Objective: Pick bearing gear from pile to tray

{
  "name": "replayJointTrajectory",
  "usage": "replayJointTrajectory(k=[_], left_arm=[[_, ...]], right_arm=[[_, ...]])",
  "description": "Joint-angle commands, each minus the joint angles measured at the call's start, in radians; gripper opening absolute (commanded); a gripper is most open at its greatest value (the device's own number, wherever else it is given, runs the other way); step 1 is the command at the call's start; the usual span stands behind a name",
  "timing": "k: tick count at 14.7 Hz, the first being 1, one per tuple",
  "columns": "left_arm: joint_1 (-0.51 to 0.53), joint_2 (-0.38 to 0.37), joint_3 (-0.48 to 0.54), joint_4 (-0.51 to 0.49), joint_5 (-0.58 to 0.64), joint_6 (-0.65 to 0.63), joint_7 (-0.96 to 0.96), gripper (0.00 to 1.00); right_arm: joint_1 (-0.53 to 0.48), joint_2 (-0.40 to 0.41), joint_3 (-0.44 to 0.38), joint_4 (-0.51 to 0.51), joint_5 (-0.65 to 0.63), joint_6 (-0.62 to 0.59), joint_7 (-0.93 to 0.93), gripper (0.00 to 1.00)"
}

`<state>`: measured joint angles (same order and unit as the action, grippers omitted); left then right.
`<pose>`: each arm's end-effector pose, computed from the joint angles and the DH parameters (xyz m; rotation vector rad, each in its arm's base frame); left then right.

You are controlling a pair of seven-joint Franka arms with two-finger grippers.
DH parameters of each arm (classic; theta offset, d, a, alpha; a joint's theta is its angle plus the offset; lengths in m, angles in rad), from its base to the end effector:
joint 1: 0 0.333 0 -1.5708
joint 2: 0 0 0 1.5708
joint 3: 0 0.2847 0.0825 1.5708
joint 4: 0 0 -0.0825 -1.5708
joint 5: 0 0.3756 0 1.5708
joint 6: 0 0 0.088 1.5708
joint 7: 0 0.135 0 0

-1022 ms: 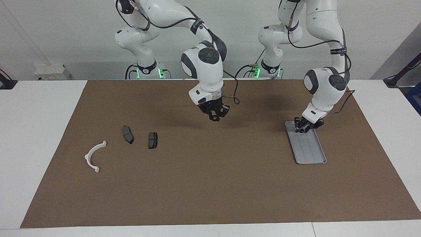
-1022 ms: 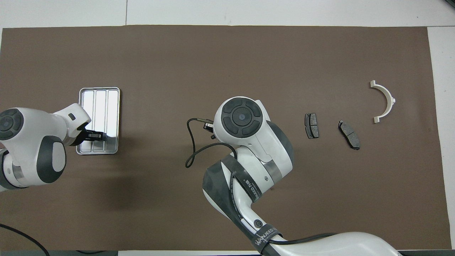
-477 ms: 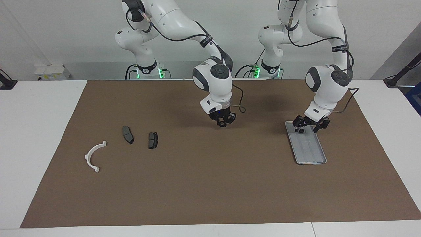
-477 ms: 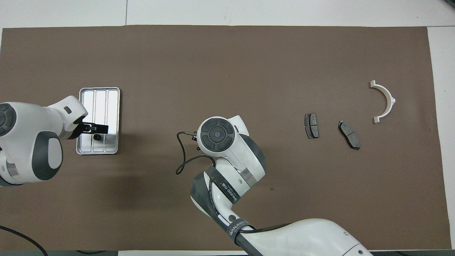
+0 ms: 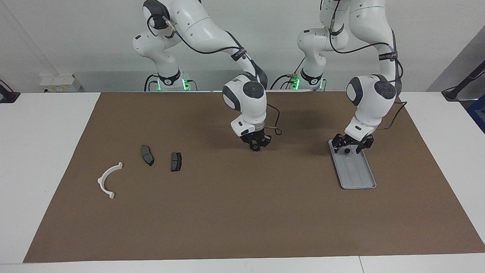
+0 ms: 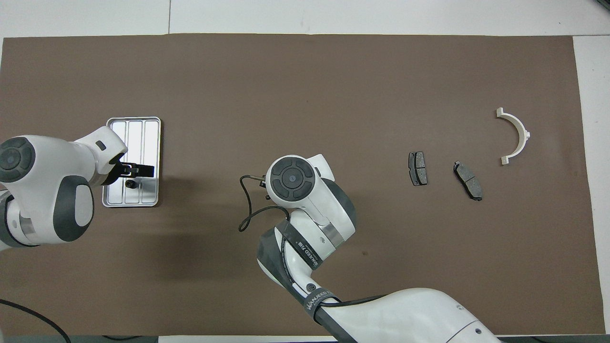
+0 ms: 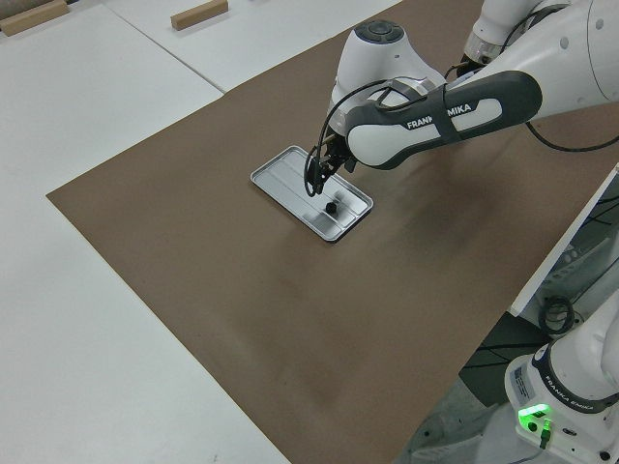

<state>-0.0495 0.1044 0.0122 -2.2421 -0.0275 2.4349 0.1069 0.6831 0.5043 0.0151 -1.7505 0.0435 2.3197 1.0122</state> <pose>0.5368 -0.0206 0.2768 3.1181 -0.1939 0.1391 0.4969 0.4185 0.2401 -3.0209 0.5259 -0.0189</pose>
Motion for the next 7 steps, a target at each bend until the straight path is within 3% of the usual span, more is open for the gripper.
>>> replayJointTrajectory(k=[1, 6, 7], left_arm=[[-0.02, -0.015, 0.012, -0.005, -0.015, -0.007, -0.019, 1.0], [-0.02, -0.017, 0.012, -0.008, -0.015, -0.001, -0.019, 1.0], [-0.02, -0.017, 0.012, -0.008, -0.014, -0.001, -0.019, 1.0]], right_arm=[[-0.007, 0.008, 0.002, -0.004, -0.031, 0.021, 0.017, 0.0], [-0.013, 0.008, 0.002, -0.007, -0.03, 0.026, 0.029, 0.0], [-0.014, 0.008, 0.0, -0.003, -0.031, 0.021, 0.04, 0.27]])
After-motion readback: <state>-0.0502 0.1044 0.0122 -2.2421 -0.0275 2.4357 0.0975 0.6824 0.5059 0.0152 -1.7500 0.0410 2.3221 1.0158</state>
